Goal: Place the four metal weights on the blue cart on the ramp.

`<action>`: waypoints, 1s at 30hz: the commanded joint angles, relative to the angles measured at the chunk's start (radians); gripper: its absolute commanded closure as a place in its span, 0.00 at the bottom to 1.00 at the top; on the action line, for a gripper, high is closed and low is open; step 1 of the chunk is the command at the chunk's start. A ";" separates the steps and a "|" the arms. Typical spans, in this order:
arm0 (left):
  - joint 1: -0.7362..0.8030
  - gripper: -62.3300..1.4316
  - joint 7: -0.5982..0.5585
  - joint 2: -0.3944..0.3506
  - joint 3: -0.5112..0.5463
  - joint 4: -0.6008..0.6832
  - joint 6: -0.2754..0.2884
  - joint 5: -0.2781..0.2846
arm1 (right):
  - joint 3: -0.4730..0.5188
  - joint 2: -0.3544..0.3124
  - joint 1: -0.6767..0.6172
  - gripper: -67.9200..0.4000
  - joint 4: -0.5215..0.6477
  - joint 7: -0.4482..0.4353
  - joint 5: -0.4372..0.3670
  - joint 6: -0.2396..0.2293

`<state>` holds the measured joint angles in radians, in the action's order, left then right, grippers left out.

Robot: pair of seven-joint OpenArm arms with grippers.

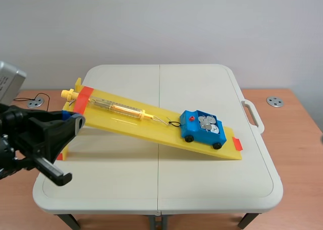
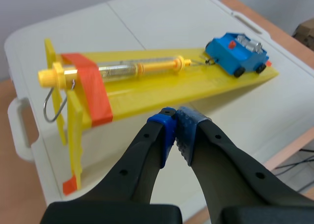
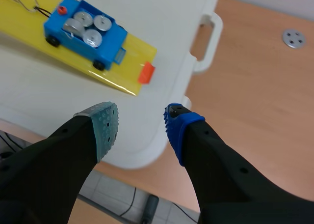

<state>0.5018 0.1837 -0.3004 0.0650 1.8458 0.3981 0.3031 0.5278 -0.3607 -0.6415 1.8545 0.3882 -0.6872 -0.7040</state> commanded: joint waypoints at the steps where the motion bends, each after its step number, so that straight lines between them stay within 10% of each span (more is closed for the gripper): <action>1: -0.056 0.93 -0.103 0.049 -0.030 0.100 0.050 0.001 | 0.062 -0.065 -0.035 0.64 0.096 -0.075 -0.131 -0.042; 16: -0.214 0.94 -0.099 0.175 -0.204 0.052 -0.092 -0.331 | 0.330 0.040 -0.378 0.64 0.111 0.097 -0.291 -0.042; 30: -0.360 0.94 -0.132 0.222 -0.224 -0.183 -0.222 -0.486 | 0.371 0.118 -0.409 0.64 0.111 0.197 -0.315 -0.042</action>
<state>0.1841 0.1825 -0.0971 -0.1699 1.5879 0.2394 -0.2104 0.8490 -0.2378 -1.0309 1.8778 0.6449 -0.9142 -0.7040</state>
